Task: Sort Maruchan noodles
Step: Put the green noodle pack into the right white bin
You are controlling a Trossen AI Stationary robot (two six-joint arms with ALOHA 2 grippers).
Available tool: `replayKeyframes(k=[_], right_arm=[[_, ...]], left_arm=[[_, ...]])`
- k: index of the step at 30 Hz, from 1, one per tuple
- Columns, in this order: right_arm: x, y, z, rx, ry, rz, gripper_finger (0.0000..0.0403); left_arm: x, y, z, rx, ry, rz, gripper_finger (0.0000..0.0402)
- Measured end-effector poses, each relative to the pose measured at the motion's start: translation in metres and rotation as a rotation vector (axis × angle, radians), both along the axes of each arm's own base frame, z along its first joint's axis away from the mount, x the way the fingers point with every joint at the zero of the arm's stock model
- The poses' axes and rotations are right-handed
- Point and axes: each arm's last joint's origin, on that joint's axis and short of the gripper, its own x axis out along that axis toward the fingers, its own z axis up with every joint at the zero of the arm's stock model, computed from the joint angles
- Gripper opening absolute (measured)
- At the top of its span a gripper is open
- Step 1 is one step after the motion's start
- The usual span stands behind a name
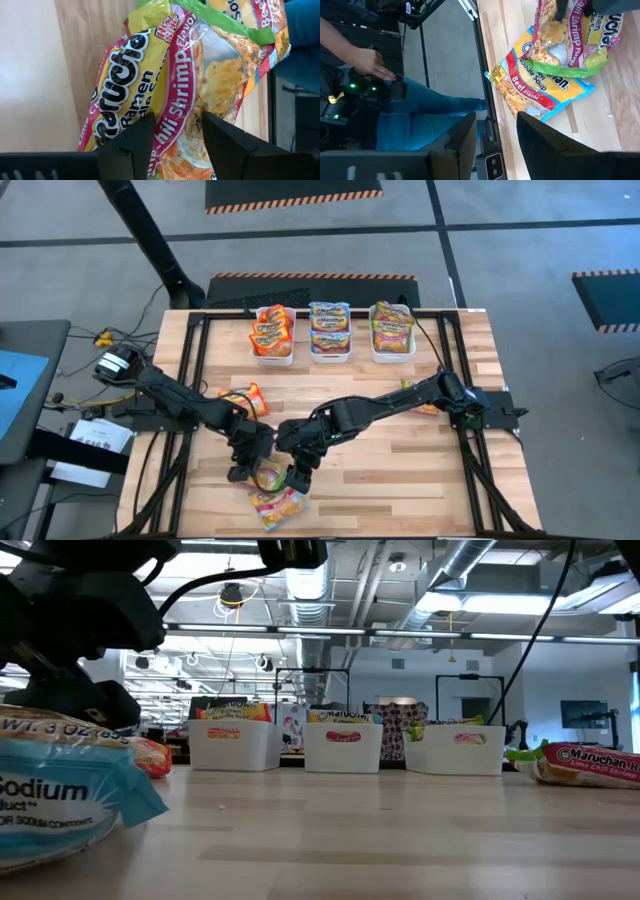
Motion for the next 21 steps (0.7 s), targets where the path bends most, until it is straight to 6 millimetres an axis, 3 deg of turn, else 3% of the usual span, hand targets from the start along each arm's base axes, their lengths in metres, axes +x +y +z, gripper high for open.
replayKeyframes(k=[4,10,16,21], right_arm=[[0.0,0.0,0.001,-0.001,-0.004,0.0,0.0166],[0.0,-0.001,0.0,-0.001,-0.001,-0.002,0.0166],[0.001,-0.003,0.001,0.013,0.012,-0.019,0.0152],[-0.002,-0.008,0.013,0.041,-0.012,-0.016,0.012]], left_arm=[[0.0,0.0,0.0,0.018,-0.005,0.007,0.0113],[0.0,0.001,-0.001,0.036,-0.02,-0.008,0.0015],[0.003,0.003,0.002,-0.015,-0.043,-0.012,0.0002],[0.004,0.007,0.016,-0.027,-0.08,0.004,0.0]])
